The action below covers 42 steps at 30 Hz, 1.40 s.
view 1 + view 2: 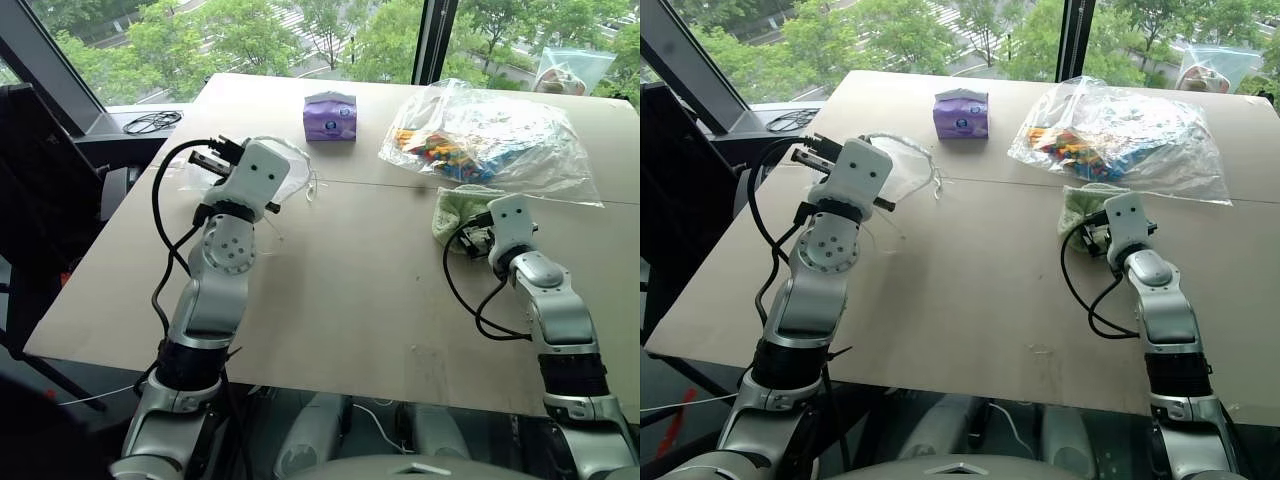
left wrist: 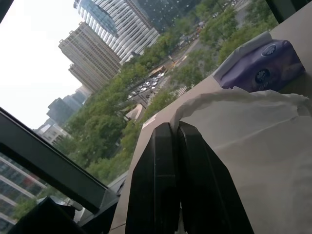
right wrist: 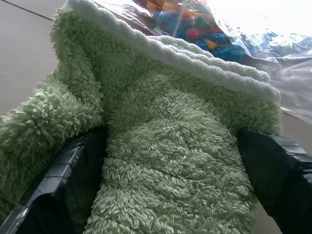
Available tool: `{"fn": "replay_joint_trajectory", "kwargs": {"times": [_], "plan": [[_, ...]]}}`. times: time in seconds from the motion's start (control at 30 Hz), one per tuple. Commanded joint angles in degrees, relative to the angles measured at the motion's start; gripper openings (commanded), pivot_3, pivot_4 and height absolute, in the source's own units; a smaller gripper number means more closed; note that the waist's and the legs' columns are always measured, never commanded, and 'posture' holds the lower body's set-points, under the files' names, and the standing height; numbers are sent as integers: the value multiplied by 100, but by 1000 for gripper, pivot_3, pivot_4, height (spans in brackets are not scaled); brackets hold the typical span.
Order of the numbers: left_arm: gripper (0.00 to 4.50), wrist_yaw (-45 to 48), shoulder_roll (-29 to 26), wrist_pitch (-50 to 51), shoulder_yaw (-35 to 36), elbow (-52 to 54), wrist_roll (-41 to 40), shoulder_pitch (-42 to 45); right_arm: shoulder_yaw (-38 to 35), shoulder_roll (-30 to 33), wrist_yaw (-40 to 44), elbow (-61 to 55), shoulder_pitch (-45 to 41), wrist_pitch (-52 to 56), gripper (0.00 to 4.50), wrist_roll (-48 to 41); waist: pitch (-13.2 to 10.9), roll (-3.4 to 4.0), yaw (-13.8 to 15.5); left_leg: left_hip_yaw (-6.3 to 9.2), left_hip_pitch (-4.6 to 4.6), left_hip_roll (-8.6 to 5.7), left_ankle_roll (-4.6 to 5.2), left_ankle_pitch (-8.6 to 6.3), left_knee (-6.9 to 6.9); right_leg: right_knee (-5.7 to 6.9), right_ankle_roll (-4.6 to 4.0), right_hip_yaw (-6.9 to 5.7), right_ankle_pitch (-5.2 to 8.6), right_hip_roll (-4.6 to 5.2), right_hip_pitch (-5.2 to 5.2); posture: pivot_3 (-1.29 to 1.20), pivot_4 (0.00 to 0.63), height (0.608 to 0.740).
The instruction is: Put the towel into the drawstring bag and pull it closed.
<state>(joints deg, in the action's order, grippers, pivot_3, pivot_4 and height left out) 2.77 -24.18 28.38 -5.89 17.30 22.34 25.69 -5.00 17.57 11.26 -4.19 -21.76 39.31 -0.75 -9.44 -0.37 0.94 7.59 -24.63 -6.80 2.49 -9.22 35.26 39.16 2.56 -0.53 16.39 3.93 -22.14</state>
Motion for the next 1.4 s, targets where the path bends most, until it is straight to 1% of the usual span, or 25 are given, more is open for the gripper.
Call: {"fn": "replay_joint_trajectory", "kwargs": {"times": [0.03, 0.17, 0.3, 0.37, 0.5, 0.53, 0.57, 0.67, 0.7, 0.73, 0.77, 0.8, 0.87, 1.0, 1.07, 1.17, 1.23, 1.3, 1.37, 1.4], "plan": [[72, 57, 18, -183, 114, 75, 19, 19, -293, -138, -245, 286, -150, 969, 4500, -145, 4, -4, -8, 0, 1, 0, 10, -6, 0, 2, 0, 0, -1, 0, 0, 0, 150, 739], [72, 109, 79, -203, 110, 90, 26, -21, -411, -262, -335, 504, -401, 1717, 4500, -298, 16, -18, -10, 0, 11, 0, 14, -10, 0, 18, -4, 1, -4, 0, 2, 0, 150, 739], [72, 187, 168, -191, 105, 161, 12, -90, -350, -214, -282, 845, -555, 2039, 4500, -357, 33, -34, -11, 1, 25, 0, 8, -14, 0, 27, -5, 1, -4, 0, 8, 0, 150, 739], [72, 207, 209, -170, 112, 186, 26, -115, -303, -196, -218, 1019, -622, 2199, 4500, -408, 38, -42, -11, 1, 47, 0, 0, -19, -2, 27, -6, 1, -4, 0, 30, 0, 150, 739], [72, 241, 314, -100, 183, 204, -18, -143, -185, -164, 49, 1290, -761, 2450, 4500, -579, 63, -72, -13, 3, 71, 0, -1, -21, -8, 27, -5, 1, -1, 0, 50, 0, 150, 739], [0, 253, 344, -78, 211, 202, -50, -147, -174, -157, 81, 1365, -811, 2451, 3992, -597, 67, -76, -15, 4, 74, 0, -1, -21, -10, 27, -5, 1, -1, 0, 52, 0, 150, 739], [0, 268, 367, -71, 231, 199, -61, -148, -159, -140, 111, 1453, -872, 2428, 3749, -605, 70, -81, -18, 4, 75, 0, -1, -21, -10, 27, -5, 1, -1, 0, 52, 0, 150, 739], [0, 300, 390, -88, 246, 190, -38, -144, -94, -81, 201, 1668, -1017, 2376, 2332, -626, 80, -97, -31, 4, 76, 1, -1, -22, -12, 26, -4, 1, -1, 0, 53, 0, 150, 739], [0, 313, 401, -87, 247, 190, -37, -141, -43, -53, 255, 1737, -1065, 2367, 1756, -634, 81, -98, -36, 4, 76, 1, -1, -22, -11, 26, -4, 1, -1, 0, 53, 0, 150, 739], [0, 324, 410, -87, 249, 190, -36, -138, -9, -39, 295, 1794, -1107, 2364, 1521, -646, 81, -99, -43, 4, 76, 1, -1, -22, -12, 26, -4, 2, -1, 0, 53, 0, 150, 739], [0, 333, 416, -89, 253, 190, -36, -136, 12, -34, 326, 1843, -1142, 2362, 1059, -657, 81, -99, -51, 4, 77, 1, -1, -22, -11, 26, -1, 2, 1, 0, 53, 0, 150, 739], [0, 339, 423, -89, 261, 185, -40, -133, 56, -22, 375, 1890, -1172, 2366, 690, -662, 82, -101, -61, 4, 78, 1, -1, -22, -11, 26, 5, 2, 5, 0, 53, 0, 150, 739], [0, 345, 442, -77, 285, 175, -52, -126, 108, -13, 435, 1947, -1208, 2406, 65, -675, 84, -103, -82, 5, 79, 2, -1, -22, -12, 26, 11, 1, 8, 0, 53, 0, 150, 739], [0, 436, 572, 0, 416, 166, -287, -94, 220, -16, 657, 1819, -1161, 2496, 10, -783, 85, -105, -128, 5, 79, 2, -1, -22, -14, 26, 13, 0, 9, 1, 53, 0, 150, 739], [0, 526, 770, 138, 632, 167, -640, -33, 192, -54, 828, 1650, -1125, 2564, 9, -952, 85, -105, -145, 7, 79, 2, -1, -22, -18, 21, 14, -1, 10, 1, 53, 0, 150, 739], [0, 759, 966, 340, 897, 94, -1165, 69, -542, -447, 902, 1349, -1223, 2904, 9, -1547, 85, -105, -187, 13, 77, 3, -1, -23, -29, 7, 14, -4, 10, -1, 51, 0, 150, 739], [0, 968, 1082, 431, 1137, 116, -1649, 130, -1249, -767, 947, 1108, -1375, 3226, 9, -2087, 84, -104, -230, 16, 77, 8, -2, -23, -47, -9, 8, -3, 6, -9, 47, 0, 150, 739], [0, 1061, 1176, 540, 1360, 155, -2031, 186, -1686, -949, 939, 921, -1474, 3480, 9, -2431, 82, -104, -300, 15, 74, 21, -2, -22, -62, -23, -7, 2, -3, -23, 44, 0, 150, 739], [0, 1271, 1189, 667, 1596, 146, -2497, 295, -2212, -1150, 882, 604, -1632, 3873, 9, -2869, 75, -92, -339, 11, 72, 27, 19, -9, -81, -24, -10, 7, -4, -26, 33, 0, 150, 739], [0, 1457, 1192, 790, 1713, 192, -2835, 371, -2595, -1376, 802, 307, -1806, 4253, 9, -3159, 66, -81, -341, 9, 72, 27, 19, -8, -94, -23, -11, 10, -5, -26, 26, 0, 150, 739]]}}
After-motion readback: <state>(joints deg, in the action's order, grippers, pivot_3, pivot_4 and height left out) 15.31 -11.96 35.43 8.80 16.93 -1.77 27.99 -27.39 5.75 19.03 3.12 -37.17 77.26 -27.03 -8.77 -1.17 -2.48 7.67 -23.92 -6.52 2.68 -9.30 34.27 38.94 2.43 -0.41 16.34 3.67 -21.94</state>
